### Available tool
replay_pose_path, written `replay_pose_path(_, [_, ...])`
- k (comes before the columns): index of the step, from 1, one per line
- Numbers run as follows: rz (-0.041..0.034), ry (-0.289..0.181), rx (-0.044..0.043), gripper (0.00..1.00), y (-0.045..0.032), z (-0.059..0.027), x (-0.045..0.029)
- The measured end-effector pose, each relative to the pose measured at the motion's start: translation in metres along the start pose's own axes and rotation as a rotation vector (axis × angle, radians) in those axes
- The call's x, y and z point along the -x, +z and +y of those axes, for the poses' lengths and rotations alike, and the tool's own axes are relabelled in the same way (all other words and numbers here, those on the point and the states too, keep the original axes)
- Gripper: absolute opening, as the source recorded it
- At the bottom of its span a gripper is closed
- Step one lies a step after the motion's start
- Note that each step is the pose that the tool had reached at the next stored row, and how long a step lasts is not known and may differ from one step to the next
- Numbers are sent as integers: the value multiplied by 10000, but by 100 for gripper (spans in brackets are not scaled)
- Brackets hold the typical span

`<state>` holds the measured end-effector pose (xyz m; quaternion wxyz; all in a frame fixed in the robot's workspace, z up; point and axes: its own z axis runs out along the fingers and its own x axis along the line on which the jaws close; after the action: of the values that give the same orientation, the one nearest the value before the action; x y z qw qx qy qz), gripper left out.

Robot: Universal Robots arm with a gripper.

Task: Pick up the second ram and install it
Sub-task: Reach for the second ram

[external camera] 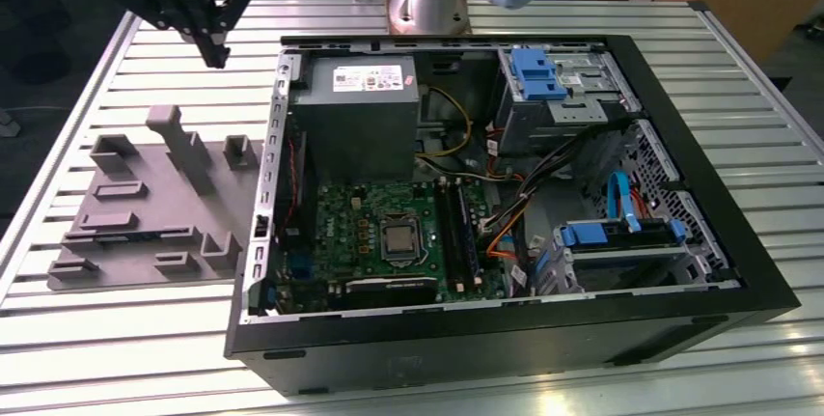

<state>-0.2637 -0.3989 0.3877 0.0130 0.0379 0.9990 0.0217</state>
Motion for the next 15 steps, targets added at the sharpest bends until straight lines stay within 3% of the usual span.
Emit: replay_pose_path(15, [0,0,0,11,1,-8,-105])
